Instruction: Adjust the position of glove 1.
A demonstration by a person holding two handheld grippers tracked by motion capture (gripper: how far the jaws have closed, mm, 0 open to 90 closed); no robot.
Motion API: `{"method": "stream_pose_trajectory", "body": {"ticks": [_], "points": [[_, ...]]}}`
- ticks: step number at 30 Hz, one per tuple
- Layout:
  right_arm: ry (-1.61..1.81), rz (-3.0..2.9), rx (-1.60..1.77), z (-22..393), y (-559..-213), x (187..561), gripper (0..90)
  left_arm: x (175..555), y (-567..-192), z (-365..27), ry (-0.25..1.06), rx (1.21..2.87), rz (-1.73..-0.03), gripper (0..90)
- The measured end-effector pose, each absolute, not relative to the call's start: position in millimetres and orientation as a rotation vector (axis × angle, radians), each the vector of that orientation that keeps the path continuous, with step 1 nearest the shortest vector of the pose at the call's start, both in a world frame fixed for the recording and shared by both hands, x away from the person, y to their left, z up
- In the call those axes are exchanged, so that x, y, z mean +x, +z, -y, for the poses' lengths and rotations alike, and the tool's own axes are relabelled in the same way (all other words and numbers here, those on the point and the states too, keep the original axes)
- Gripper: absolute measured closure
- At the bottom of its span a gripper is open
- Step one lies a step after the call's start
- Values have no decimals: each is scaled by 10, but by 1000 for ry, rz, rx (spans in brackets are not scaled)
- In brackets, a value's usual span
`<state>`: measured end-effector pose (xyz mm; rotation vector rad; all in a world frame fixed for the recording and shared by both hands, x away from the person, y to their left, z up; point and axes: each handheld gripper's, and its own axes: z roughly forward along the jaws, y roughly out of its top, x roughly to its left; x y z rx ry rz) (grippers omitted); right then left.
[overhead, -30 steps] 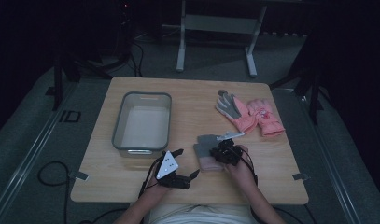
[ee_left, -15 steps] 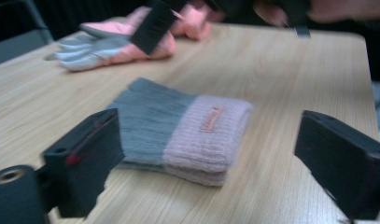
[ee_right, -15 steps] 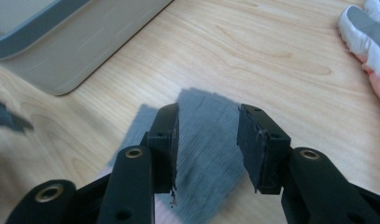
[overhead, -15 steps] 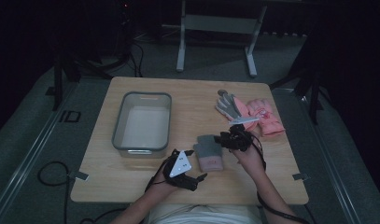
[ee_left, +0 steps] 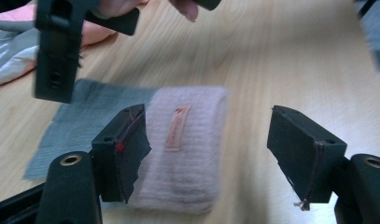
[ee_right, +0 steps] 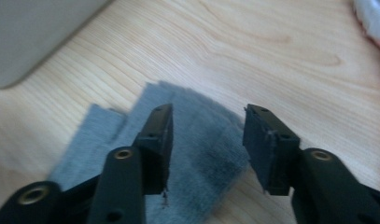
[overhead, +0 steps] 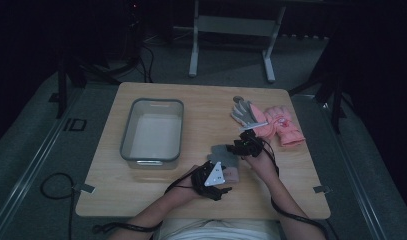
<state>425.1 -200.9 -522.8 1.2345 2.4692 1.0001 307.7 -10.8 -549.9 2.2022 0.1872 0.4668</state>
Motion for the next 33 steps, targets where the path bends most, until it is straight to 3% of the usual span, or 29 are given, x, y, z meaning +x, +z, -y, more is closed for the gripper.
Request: {"method": "stream_pose_trajectory", "body": {"ticks": [8, 10, 14, 19, 24, 33], "points": [[947, -2479, 1277, 2012, -5426, 4294, 430, 3117, -5627, 155, 535, 2267, -213, 316], [949, -2477, 1290, 2015, -5437, 4291, 430, 3140, -5636, 165, 570, 2290, -237, 397], [977, -2484, 1332, 2034, -5465, 4293, 450, 3225, -5608, 118, 476, 2271, -269, 501], [1005, -2522, 1348, 2025, -5456, 4299, 582, 3298, -5570, 86, 426, 2267, -285, 642], [1018, -2544, 1369, 1981, -5431, 4299, 694, 3353, -5533, 70, 370, 2277, -298, 688], [1056, -2508, 1358, 1938, -5287, 4272, 720, 3376, -5404, 48, 365, 2301, -291, 707]]}}
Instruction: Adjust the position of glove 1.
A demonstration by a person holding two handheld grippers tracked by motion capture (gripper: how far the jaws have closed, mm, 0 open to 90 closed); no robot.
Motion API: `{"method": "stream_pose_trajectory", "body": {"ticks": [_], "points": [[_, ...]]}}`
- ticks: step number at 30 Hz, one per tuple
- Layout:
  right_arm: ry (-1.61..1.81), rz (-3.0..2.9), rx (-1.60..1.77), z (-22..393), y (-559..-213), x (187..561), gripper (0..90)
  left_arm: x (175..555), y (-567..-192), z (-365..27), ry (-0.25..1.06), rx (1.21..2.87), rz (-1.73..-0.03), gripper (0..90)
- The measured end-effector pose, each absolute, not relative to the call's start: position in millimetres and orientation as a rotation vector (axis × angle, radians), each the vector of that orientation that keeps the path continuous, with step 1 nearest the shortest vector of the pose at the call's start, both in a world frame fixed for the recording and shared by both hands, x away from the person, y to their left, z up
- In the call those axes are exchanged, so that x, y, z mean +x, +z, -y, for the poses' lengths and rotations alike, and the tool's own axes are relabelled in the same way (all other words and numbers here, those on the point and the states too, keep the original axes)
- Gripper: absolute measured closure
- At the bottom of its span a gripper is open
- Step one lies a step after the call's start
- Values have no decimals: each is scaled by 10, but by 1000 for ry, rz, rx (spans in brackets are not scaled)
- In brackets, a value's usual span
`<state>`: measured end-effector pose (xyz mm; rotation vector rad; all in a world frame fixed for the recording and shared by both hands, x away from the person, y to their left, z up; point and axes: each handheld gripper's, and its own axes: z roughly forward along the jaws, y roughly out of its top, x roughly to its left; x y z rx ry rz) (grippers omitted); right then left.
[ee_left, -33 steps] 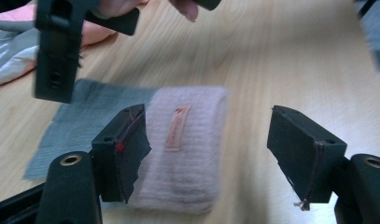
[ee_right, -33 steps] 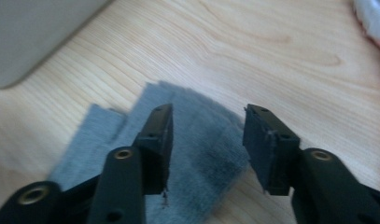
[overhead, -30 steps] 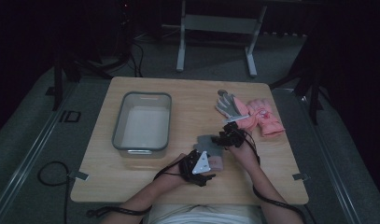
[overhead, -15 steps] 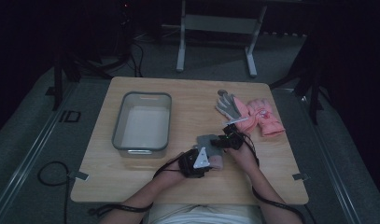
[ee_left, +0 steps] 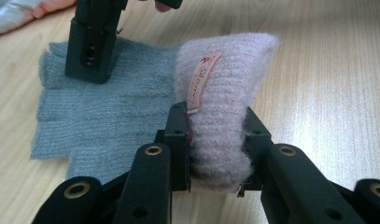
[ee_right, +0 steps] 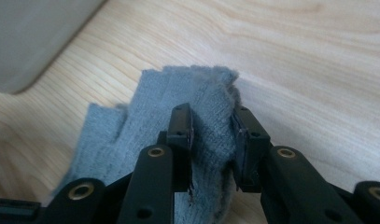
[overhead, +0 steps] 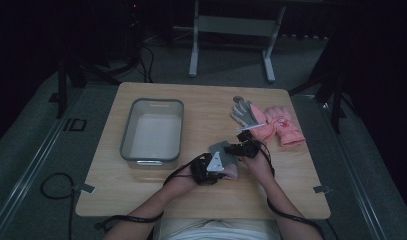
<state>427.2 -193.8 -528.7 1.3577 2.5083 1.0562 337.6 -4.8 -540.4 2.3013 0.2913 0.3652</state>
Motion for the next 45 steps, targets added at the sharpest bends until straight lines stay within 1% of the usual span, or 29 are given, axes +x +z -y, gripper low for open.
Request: {"method": "stream_pose_trajectory", "body": {"ticks": [10, 20, 29, 45], "points": [[1115, -2476, 1313, 1929, -5009, 4274, 722, 3394, -5099, -27, 423, 2293, -255, 707], [1159, -2464, 1277, 1834, -4725, 4327, 730, 3419, -4830, -180, 470, 2268, -244, 707], [1171, -2460, 1201, 1635, -4496, 4373, 730, 3434, -4682, -317, 517, 2275, -249, 709], [1194, -2494, 1110, 1197, -4304, 4483, 730, 3455, -4494, -699, 566, 2296, -281, 711]]}}
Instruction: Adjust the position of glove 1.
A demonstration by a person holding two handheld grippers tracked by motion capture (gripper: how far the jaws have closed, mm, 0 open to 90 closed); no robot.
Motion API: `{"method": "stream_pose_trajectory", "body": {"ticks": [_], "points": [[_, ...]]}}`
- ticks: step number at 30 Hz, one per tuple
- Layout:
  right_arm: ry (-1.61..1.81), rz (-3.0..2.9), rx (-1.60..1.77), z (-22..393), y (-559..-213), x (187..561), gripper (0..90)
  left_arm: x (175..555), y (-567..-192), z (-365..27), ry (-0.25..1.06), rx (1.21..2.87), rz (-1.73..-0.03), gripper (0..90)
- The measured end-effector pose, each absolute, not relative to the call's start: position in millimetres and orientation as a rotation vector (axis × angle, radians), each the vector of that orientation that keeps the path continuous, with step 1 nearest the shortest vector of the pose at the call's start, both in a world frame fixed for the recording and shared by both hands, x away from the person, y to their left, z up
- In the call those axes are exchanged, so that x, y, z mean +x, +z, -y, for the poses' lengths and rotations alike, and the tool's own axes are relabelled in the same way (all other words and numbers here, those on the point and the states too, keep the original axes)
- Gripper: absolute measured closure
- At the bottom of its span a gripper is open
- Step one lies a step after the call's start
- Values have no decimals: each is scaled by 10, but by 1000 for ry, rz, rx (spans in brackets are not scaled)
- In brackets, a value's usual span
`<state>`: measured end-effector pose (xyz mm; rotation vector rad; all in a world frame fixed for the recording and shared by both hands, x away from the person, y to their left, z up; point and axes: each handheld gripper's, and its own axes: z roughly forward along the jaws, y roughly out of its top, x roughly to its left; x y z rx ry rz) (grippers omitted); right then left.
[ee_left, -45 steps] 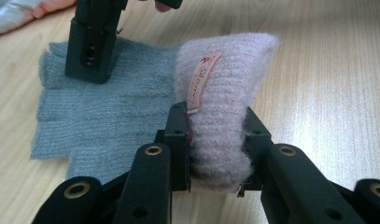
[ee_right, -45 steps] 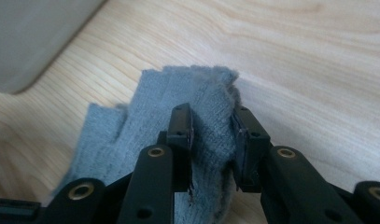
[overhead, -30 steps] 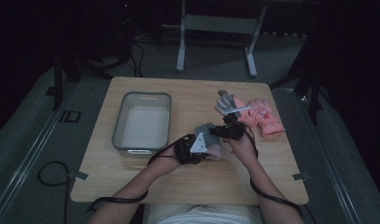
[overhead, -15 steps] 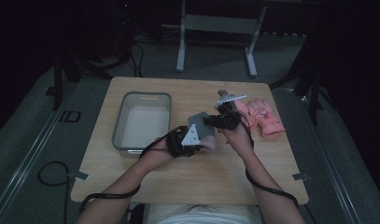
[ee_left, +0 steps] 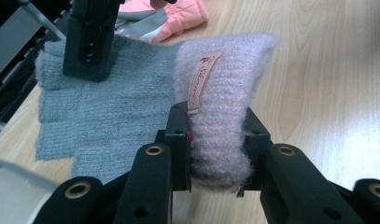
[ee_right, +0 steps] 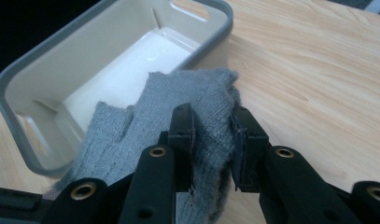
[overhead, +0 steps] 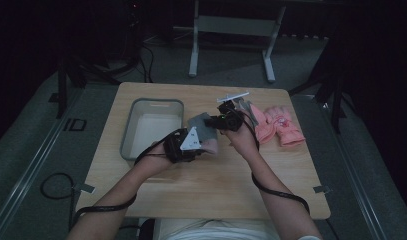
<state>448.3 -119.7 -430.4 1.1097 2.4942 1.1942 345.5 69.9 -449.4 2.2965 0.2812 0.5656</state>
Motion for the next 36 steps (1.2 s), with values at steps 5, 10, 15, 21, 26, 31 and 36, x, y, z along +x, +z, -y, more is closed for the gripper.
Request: {"method": "stream_pose_trajectory", "body": {"ticks": [5, 10, 15, 21, 26, 31, 36], "points": [[1187, -2511, 1071, 1027, -4277, 4510, 730, 3456, -4473, -839, 578, 2304, -301, 711], [1195, -2527, 1041, 850, -4256, 4537, 730, 3475, -4474, -984, 569, 2312, -324, 711], [1201, -2541, 1021, 671, -4250, 4564, 730, 3484, -4478, -1134, 563, 2319, -352, 711], [1215, -2559, 1005, 453, -4287, 4583, 731, 3480, -4502, -1337, 565, 2332, -377, 711], [1221, -2581, 986, 242, -4323, 4612, 732, 3483, -4505, -1538, 568, 2355, -399, 711], [1220, -2604, 970, 20, -4359, 4669, 732, 3533, -4511, -1733, 562, 2386, -417, 711], [1250, -2610, 987, -146, -4414, 4765, 732, 3644, -4565, -1876, 551, 2415, -440, 711]]}}
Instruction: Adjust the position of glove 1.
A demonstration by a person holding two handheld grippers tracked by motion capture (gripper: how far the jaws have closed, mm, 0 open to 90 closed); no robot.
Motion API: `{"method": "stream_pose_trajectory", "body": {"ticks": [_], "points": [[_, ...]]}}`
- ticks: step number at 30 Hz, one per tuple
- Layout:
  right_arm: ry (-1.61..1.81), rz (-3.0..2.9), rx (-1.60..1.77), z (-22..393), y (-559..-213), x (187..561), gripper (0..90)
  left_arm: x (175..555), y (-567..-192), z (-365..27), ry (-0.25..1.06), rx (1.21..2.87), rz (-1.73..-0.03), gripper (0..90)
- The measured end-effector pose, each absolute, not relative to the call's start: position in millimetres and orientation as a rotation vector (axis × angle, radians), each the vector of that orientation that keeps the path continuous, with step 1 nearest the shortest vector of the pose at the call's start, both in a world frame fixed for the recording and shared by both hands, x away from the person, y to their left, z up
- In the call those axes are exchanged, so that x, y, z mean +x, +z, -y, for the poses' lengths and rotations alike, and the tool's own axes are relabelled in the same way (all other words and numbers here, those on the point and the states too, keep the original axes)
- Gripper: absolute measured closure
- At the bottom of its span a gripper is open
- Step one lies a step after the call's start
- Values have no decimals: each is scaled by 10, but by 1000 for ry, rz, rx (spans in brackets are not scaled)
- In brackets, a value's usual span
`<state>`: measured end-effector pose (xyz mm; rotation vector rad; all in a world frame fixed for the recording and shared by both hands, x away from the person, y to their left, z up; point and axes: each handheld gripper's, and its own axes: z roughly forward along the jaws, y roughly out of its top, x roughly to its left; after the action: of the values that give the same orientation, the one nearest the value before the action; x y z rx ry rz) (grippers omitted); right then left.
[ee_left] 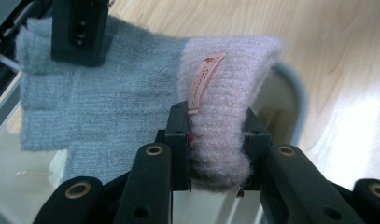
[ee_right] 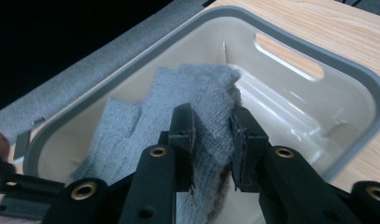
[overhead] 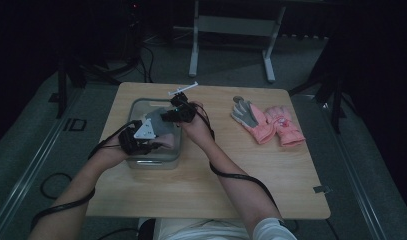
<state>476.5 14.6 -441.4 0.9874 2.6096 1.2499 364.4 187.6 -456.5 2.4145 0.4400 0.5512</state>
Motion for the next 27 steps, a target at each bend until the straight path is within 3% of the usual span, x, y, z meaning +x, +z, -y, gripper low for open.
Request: {"method": "stream_pose_trajectory", "body": {"ticks": [19, 24, 27], "points": [[1102, -2670, 1069, -320, -4837, 4982, 723, 4056, -4901, -1810, 397, 2596, -465, 704], [1062, -2676, 1071, -323, -4849, 4995, 690, 4119, -4939, -1748, 349, 2618, -443, 693], [1076, -2673, 1057, -285, -4830, 5002, 626, 4175, -4963, -1692, 323, 2663, -432, 683]]}}
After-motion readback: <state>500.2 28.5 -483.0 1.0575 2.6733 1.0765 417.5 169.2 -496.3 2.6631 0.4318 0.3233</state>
